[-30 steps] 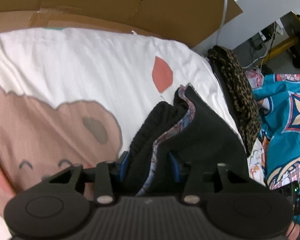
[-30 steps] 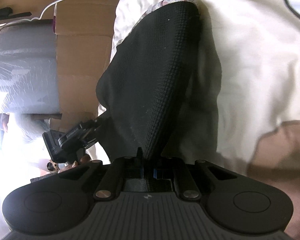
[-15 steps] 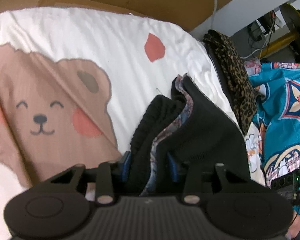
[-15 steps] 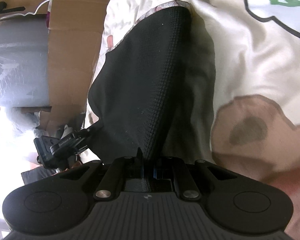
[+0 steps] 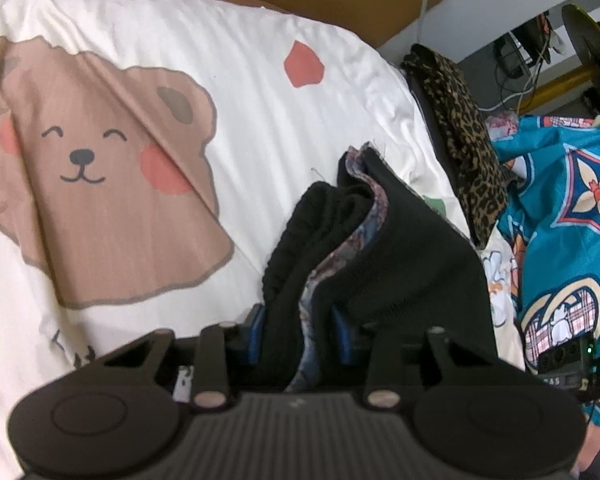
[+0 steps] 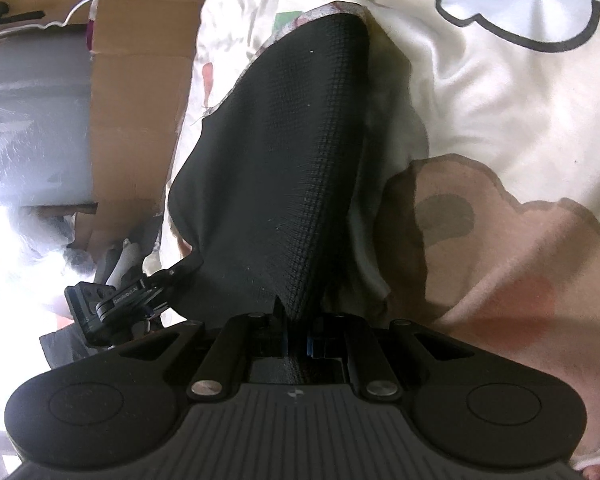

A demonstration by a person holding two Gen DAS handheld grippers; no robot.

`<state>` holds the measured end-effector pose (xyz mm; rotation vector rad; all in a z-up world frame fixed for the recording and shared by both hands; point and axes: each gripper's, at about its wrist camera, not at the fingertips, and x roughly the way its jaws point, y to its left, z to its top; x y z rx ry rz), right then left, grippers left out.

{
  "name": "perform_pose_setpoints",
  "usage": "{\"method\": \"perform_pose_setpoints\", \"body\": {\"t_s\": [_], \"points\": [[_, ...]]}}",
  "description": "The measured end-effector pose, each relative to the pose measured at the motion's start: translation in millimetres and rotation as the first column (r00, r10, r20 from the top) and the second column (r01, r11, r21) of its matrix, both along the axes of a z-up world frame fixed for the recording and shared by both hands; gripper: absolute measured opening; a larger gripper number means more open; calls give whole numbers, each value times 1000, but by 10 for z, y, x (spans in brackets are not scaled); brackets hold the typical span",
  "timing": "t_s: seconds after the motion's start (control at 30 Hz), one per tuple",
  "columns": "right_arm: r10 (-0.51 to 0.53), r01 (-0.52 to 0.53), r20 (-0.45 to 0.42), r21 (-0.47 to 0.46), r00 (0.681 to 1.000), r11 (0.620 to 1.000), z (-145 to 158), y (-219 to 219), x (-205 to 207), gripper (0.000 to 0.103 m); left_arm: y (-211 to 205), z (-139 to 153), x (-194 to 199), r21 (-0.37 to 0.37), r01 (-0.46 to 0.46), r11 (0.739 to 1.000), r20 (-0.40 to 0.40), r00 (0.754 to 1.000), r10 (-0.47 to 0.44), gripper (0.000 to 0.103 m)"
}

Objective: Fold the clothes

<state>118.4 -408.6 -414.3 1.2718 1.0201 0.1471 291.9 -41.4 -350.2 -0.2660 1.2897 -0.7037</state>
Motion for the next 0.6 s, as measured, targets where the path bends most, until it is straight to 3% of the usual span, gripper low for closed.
{"method": "perform_pose_setpoints", "body": {"t_s": [0.1,0.17,0.2,0.3,0.4,0.47,0.6], "points": [[-26,26,-16,-1,1000,1000,-48,-9,53,21,-24,19,29,10,11,1000,16,1000,-11,36],[-47,47,-9,-3,999,999,-55,-26,72,40,-34,70,34,15,21,1000,29,999,-22,34],[-54,54,-5,-7,999,999,-54,-44,52,44,-39,105,28,20,29,999,41,999,-30,34],[-59,59,0,-11,998,998,-41,-79,43,45,-64,212,33,26,37,999,56,998,-39,31],[-67,67,-3,-19,998,998,-42,-83,27,45,-100,341,68,18,25,1000,86,996,-27,36],[-74,74,-5,-19,997,997,-41,-57,14,45,-165,403,88,10,34,999,108,994,-35,60],[-72,72,-4,-28,997,997,-48,-104,-51,47,-329,438,126,3,61,998,121,991,-61,66]]}}
